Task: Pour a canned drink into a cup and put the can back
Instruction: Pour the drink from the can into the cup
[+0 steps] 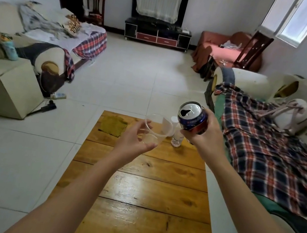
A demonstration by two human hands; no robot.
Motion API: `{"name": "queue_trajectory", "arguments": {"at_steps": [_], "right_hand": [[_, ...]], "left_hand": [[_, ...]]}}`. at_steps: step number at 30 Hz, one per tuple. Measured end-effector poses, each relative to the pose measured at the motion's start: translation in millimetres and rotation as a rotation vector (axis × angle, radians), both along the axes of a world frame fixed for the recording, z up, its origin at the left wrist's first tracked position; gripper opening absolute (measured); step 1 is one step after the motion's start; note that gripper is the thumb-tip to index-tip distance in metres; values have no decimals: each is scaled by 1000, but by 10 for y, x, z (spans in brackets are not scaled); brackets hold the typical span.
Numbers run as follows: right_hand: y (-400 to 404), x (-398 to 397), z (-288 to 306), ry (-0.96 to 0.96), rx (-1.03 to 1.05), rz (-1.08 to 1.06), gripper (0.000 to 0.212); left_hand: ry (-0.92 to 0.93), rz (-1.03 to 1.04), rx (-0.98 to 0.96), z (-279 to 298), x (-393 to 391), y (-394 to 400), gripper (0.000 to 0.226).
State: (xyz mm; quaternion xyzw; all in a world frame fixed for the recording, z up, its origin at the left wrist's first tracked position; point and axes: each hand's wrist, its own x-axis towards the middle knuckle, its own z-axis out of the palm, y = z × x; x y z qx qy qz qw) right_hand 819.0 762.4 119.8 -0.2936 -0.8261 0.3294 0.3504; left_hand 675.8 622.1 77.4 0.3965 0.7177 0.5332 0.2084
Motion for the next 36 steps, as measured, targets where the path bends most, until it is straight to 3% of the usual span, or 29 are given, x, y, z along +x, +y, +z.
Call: {"name": "queue_trajectory", "arguments": {"at_steps": [4,36], "right_hand": [[2,4,33,-42,62,15,75],[96,-101,245,-208,378,-32,74]], "left_hand": [[19,-15,0,15,17,-5,74],[-21,-13,28,13,-7,24,73]]}}
